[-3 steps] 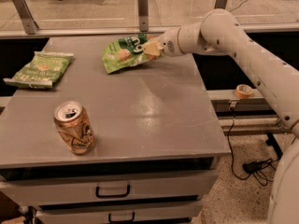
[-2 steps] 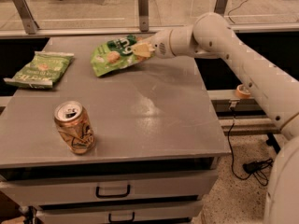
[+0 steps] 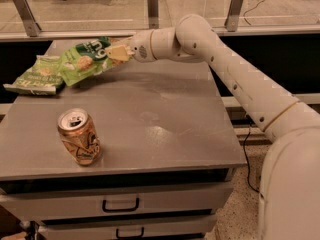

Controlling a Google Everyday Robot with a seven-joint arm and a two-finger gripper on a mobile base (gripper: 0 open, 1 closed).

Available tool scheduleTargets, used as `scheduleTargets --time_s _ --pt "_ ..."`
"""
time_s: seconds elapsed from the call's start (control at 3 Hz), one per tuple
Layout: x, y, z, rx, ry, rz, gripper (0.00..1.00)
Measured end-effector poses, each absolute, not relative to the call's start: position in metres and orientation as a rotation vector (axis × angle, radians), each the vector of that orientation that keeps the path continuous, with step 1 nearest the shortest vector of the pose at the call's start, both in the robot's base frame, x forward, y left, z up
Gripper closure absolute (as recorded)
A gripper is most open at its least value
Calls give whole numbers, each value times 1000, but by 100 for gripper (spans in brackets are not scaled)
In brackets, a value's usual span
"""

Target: Move green rice chip bag near orange can

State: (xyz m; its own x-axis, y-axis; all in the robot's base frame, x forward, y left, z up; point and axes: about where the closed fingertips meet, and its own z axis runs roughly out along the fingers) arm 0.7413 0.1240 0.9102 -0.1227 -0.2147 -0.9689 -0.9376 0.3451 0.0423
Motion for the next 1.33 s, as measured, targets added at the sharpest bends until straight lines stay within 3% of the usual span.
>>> scheduleTargets --time_s 0.67,1.33 --pt "727 128 918 -1132 1538 962 100" --pt "658 108 897 -1304 1573 1109 100"
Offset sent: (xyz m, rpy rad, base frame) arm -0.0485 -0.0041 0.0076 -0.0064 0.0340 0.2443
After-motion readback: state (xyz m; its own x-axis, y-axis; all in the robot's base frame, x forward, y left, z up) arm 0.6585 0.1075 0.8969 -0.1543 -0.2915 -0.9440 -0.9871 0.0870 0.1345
